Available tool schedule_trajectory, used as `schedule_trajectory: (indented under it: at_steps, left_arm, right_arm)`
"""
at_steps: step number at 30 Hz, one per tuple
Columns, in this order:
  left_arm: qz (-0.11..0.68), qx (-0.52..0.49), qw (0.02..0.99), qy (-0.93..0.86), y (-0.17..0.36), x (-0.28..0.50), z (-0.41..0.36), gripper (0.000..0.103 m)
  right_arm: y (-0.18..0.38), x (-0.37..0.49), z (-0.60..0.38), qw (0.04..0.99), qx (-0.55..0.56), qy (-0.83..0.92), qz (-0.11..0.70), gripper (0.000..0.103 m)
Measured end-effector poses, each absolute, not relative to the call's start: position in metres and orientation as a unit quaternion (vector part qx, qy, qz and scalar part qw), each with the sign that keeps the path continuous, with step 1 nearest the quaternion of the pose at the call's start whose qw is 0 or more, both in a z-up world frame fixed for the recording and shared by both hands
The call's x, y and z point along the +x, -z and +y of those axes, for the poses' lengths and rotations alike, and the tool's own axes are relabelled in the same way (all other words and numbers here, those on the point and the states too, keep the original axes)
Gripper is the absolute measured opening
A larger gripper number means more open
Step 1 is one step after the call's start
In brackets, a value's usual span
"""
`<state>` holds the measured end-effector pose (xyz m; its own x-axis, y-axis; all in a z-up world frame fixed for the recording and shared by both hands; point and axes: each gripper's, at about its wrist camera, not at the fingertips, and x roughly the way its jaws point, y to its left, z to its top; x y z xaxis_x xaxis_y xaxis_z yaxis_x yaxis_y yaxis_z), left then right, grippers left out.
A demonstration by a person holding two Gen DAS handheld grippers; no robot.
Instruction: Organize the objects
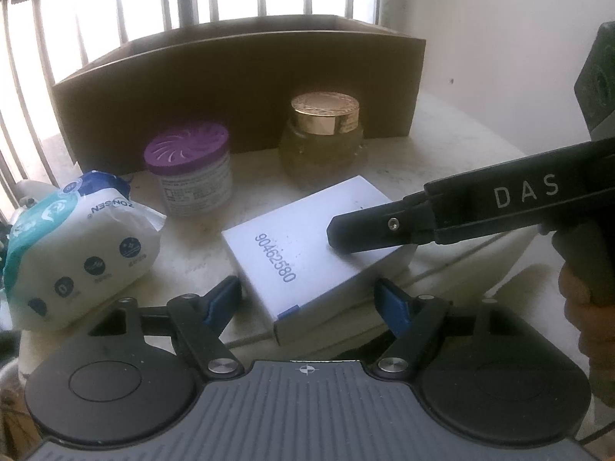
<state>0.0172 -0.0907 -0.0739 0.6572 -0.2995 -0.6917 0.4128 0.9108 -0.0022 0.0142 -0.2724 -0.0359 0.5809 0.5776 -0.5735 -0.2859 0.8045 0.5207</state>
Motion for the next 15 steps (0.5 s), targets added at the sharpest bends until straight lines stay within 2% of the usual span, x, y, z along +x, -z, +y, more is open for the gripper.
schedule_trajectory:
  at_steps: [15]
  left_arm:
    - [0.358,0.074,0.909,0.2,0.0665,0.0133,-0.0928,0.076]
  right_arm:
    - [0.026,0.0101,-0.2714,0.875,0.187,-0.245,0.373,0.06]
